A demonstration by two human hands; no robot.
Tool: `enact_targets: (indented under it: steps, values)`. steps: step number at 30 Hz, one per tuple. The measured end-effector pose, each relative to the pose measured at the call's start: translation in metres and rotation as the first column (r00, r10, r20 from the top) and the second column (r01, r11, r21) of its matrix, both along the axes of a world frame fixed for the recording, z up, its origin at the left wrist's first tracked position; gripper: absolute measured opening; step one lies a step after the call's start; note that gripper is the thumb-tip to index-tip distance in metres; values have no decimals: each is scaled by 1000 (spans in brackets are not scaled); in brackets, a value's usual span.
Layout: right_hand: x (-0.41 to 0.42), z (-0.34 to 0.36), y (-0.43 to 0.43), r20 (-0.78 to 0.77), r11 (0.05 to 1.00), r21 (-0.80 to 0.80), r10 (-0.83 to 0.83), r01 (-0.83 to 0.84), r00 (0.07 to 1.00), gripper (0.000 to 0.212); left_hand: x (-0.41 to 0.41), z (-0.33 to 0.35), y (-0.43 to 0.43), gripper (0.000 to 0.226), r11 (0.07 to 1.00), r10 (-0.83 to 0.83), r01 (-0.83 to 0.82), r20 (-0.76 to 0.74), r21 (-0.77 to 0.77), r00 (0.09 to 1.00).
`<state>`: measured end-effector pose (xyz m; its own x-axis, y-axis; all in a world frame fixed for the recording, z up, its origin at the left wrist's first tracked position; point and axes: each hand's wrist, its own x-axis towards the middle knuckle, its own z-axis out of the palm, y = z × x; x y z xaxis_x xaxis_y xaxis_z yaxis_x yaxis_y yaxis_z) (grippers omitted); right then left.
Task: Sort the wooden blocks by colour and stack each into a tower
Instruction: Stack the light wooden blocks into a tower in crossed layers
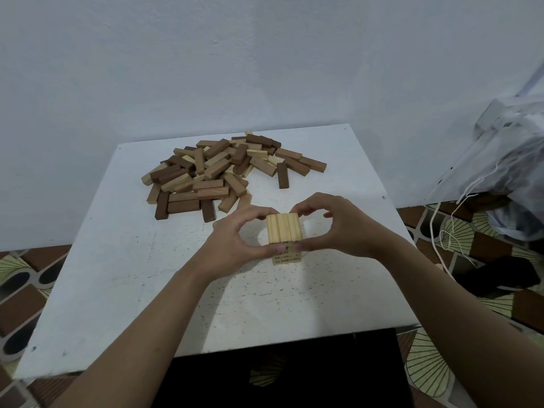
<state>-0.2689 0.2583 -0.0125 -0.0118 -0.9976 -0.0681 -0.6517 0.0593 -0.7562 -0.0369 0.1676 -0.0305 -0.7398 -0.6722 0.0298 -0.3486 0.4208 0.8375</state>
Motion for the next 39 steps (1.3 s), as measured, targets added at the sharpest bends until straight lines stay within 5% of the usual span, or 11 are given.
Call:
enact_targets:
  steps: [13,18,22,29,35,39]
  values:
    - [1,-2,8,21,1000,22,-12,12,1000,73,2,0,7,74,996,39,-41,25,78,999]
    - [11,-12,32,312,980,11,-193,200,930,59,9,0,27,70,952,196,-167,-91,257,976]
    - [42,-35,53,369,965,2,-245,263,897,57,15,-30,52,78,923,225,-220,20,315,974]
    - [67,-55,60,383,981,24,-187,193,904,61,0,-14,94,50,864,128,-35,-152,502,980]
    - [66,-63,61,373,983,4,-173,185,912,58,2,-32,94,82,896,47,83,-280,437,959]
    - [66,-65,59,382,982,-19,-166,187,909,56,0,-36,95,84,906,60,77,-308,415,949]
